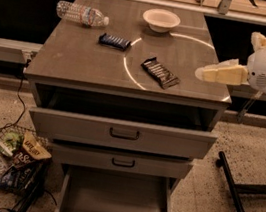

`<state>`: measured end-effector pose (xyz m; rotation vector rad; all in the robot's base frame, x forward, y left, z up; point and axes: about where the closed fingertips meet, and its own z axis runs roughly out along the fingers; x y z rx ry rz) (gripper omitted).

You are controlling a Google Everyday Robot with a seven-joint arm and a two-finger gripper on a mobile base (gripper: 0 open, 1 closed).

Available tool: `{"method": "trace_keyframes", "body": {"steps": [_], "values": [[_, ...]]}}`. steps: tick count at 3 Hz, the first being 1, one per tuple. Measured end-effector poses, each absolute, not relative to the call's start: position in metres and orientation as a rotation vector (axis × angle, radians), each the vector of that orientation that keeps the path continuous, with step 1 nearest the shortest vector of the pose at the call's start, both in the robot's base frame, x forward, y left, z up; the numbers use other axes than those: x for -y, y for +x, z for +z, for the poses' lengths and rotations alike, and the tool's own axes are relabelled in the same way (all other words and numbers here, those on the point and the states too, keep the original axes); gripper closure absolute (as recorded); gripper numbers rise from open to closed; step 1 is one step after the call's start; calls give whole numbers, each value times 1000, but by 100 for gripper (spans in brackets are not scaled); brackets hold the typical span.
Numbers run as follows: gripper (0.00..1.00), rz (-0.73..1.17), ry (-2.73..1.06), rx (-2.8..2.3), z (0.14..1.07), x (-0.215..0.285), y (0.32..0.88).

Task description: Place rxbar chocolate into bottom drawer

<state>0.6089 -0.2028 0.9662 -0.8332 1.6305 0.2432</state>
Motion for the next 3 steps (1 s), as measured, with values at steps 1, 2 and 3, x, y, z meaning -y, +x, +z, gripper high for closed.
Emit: {"method": "trace_keyframes", "body": {"steps": [1,2,3], "values": [[0,250,-835,-1626,965,200,611],[0,298,-846,-1591,955,183,623],[0,373,-865,-1549,939,159,642]]}}
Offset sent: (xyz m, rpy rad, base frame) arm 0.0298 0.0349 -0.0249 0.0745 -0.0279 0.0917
